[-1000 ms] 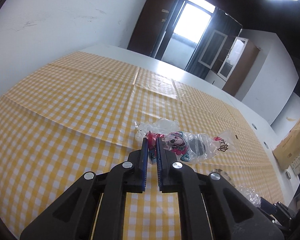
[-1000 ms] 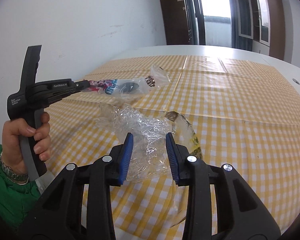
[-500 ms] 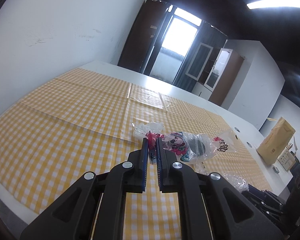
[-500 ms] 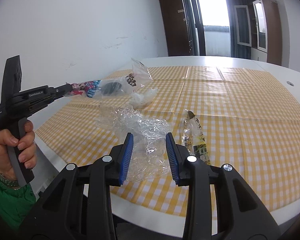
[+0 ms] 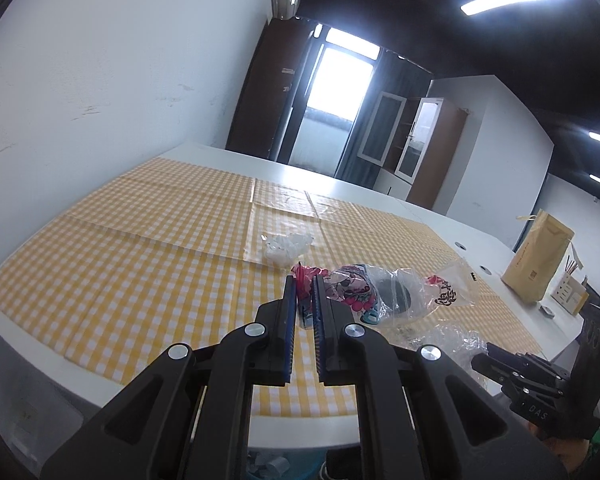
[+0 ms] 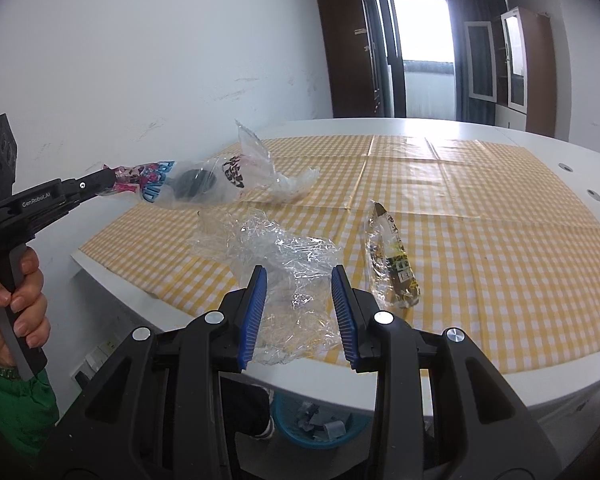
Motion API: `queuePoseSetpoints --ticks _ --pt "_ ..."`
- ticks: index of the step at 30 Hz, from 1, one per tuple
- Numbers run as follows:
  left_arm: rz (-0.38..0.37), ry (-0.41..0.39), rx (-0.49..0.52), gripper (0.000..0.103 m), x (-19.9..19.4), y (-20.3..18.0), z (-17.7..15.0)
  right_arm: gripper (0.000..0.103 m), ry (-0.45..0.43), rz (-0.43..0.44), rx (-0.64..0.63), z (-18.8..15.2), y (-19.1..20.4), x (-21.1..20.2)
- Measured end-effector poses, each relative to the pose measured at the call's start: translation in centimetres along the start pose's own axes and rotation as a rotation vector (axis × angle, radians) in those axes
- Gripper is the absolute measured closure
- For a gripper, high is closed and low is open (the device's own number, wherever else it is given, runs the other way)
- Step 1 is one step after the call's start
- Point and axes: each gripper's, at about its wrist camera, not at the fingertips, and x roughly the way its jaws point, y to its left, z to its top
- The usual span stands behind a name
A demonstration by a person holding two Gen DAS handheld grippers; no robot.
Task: Collect trash
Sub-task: 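Carry the candy wrapper and clear wrap down toward the wastebasket with both tools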
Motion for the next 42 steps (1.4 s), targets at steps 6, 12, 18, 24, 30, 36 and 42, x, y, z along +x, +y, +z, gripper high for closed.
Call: queuePoseSetpoints --ticks 6,12,18,24,30,36,42 --pt "-0.018 0.003 0.029 0.096 -1.6 -0.6 -1.5 0.071 0.0 0.011 -0.008 -2.0 0.5 -2.6" --pt "-0.037 0.036 0.055 0.096 -2.5 -1.0 -3.8 0.071 0.016 0.021 -0.008 -4.7 0.7 -4.3" --pt "-0.047 0.053 0.063 0.096 -3.8 -1.4 -6.0 0.071 0.045 0.024 -0.01 -7.2 1.1 -5.2" --pt "-0.031 0.087 0.07 0.096 -4.4 -1.0 -8.2 0.071 0.075 0.027 0.001 -9.6 1.1 -6.0" --pt "-0.011 0.143 0.073 0.096 -4.1 -0.4 -11.0 0.071 0.141 0.022 0.008 -12.4 0.8 -5.9" --pt "-0.012 0.227 0.06 0.096 -3.0 0.2 -14.2 0.071 0.199 0.026 0.024 -14.8 0.4 -4.8" --pt "-0.019 0.303 0.074 0.096 -1.9 0.3 -16.8 0.072 0.253 0.034 0.038 -16.4 0.1 -3.2"
